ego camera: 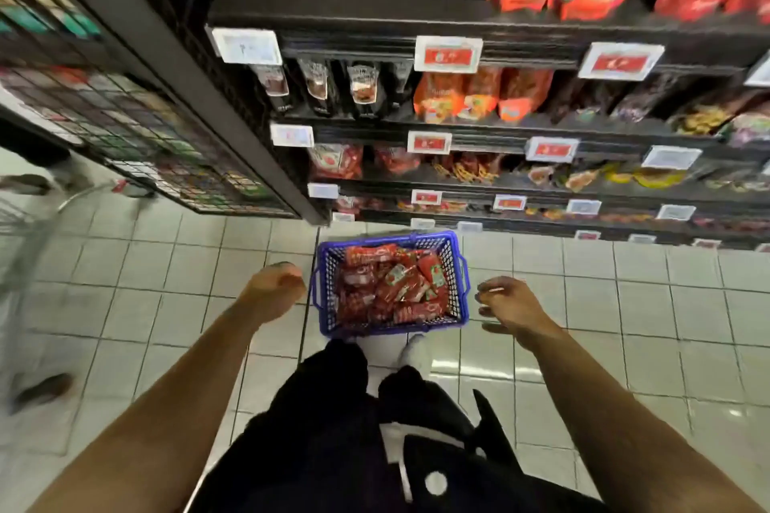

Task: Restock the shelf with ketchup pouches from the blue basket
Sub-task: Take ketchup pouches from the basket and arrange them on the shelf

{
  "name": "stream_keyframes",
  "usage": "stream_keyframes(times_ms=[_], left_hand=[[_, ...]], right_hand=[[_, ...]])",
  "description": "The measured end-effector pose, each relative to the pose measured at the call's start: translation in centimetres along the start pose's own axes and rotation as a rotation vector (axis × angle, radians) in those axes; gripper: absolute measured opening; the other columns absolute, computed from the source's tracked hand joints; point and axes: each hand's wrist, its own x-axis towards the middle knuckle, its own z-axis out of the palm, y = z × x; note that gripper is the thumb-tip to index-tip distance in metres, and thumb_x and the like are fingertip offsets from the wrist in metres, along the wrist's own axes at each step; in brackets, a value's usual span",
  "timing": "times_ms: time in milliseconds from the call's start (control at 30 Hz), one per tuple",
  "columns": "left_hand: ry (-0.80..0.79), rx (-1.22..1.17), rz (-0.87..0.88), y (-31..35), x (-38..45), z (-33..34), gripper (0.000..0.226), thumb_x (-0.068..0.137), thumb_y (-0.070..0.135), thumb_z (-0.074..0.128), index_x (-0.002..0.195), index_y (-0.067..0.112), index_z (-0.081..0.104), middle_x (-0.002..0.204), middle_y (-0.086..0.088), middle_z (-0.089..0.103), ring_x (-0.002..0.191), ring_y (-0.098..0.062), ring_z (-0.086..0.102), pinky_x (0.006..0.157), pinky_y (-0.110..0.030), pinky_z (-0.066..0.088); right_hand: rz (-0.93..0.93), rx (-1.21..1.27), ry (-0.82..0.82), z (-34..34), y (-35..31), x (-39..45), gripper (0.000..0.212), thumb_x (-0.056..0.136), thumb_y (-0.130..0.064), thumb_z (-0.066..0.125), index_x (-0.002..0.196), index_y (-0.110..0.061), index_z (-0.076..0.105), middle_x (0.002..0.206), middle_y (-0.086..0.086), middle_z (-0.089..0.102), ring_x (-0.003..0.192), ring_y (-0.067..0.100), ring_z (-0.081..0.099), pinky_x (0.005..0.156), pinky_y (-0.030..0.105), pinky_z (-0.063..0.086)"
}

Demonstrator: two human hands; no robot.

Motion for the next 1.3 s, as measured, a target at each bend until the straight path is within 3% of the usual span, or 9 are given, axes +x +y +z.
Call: stream_keyframes(times_ms=[100,267,533,667,800,933,1100,1200,1300], left_hand=[[-0.076,0.010,-0.101,-2.5,0.6,3.8,0.017,0.090,0.017,0.068,0.105,0.009,0.071,0.107,-0.014,0.072,0.101,-0.033,0.066,0.093,-0.044,0.054],[-0.151,0.076,-0.184,-5.7,3.4,8.5,0.019,0.090,0.021,0.066,0.105,0.010,0.070,0.105,-0.016,0.072,0.098,-0.035,0.066,0.089,-0.045,0.055],[-0.191,0.146,-0.212,-11.7,14.1,17.0,0.021,0.083,0.028,0.069,0.100,0.018,0.062,0.108,-0.010,0.068,0.093,-0.029,0.061,0.068,-0.031,0.040],[-0.304,0.135,-0.206,-14.3,20.0,22.4,0.049,0.073,0.049,0.068,0.115,0.023,0.064,0.117,-0.007,0.066,0.103,-0.030,0.061,0.084,-0.036,0.050],[-0.310,0.078,-0.132,-15.2,25.7,28.5,0.061,0.067,0.049,0.073,0.124,0.032,0.060,0.120,-0.004,0.066,0.109,-0.029,0.062,0.095,-0.041,0.052],[-0.241,-0.004,-0.078,-15.5,30.9,34.8,0.089,0.072,0.045,0.081,0.149,0.032,0.037,0.141,-0.003,0.052,0.130,-0.026,0.050,0.104,-0.034,0.040],[-0.182,0.052,0.035,-15.5,35.9,41.4,0.111,0.075,0.060,0.077,0.158,0.028,0.012,0.162,-0.012,0.017,0.148,-0.033,0.023,0.120,-0.045,0.027],[-0.036,0.090,0.032,-15.2,37.5,43.2,0.107,0.073,0.057,0.081,0.154,0.025,0.017,0.154,-0.014,0.020,0.141,-0.034,0.033,0.114,-0.050,0.040],[0.024,0.018,-0.003,-14.7,38.2,43.6,0.110,0.064,0.055,0.088,0.148,0.023,0.026,0.148,-0.010,0.031,0.134,-0.029,0.042,0.108,-0.043,0.046]], right_hand=[[0.133,0.007,-0.012,0.8,3.0,0.6,0.013,0.090,-0.010,0.070,0.102,-0.007,0.064,0.091,0.016,0.066,0.081,0.029,0.062,0.083,0.051,0.057],[0.195,0.097,-0.095,1.8,6.3,3.8,0.012,0.094,0.004,0.058,0.093,-0.007,0.061,0.084,0.017,0.061,0.062,0.025,0.056,0.062,0.033,0.048],[0.277,-0.183,0.064,8.3,12.8,16.7,0.021,0.079,-0.010,0.075,0.086,-0.026,0.062,0.073,0.005,0.067,0.066,0.022,0.061,0.076,0.052,0.062],[0.243,-0.272,0.036,11.3,15.1,24.5,0.025,0.073,-0.026,0.074,0.093,-0.028,0.059,0.082,0.002,0.065,0.062,0.019,0.060,0.071,0.050,0.063],[0.162,-0.381,0.086,13.6,16.4,32.8,0.057,0.055,-0.045,0.071,0.104,-0.030,0.048,0.090,0.000,0.067,0.075,0.026,0.064,0.072,0.045,0.059],[0.033,-0.422,0.169,15.4,17.7,40.9,0.076,0.067,-0.043,0.083,0.128,-0.024,0.043,0.112,-0.001,0.063,0.095,0.021,0.061,0.080,0.040,0.053],[-0.105,-0.517,0.286,16.7,18.0,48.7,0.112,0.056,-0.052,0.085,0.148,-0.019,0.030,0.137,0.007,0.056,0.123,0.027,0.056,0.100,0.045,0.051],[-0.215,-0.566,0.295,17.7,17.8,51.3,0.087,0.059,-0.037,0.080,0.135,-0.020,0.044,0.127,0.001,0.061,0.111,0.020,0.060,0.088,0.037,0.056],[-0.287,-0.635,0.362,18.0,17.8,52.1,0.069,0.065,-0.037,0.076,0.127,-0.019,0.051,0.119,-0.001,0.065,0.102,0.017,0.061,0.077,0.028,0.049]])
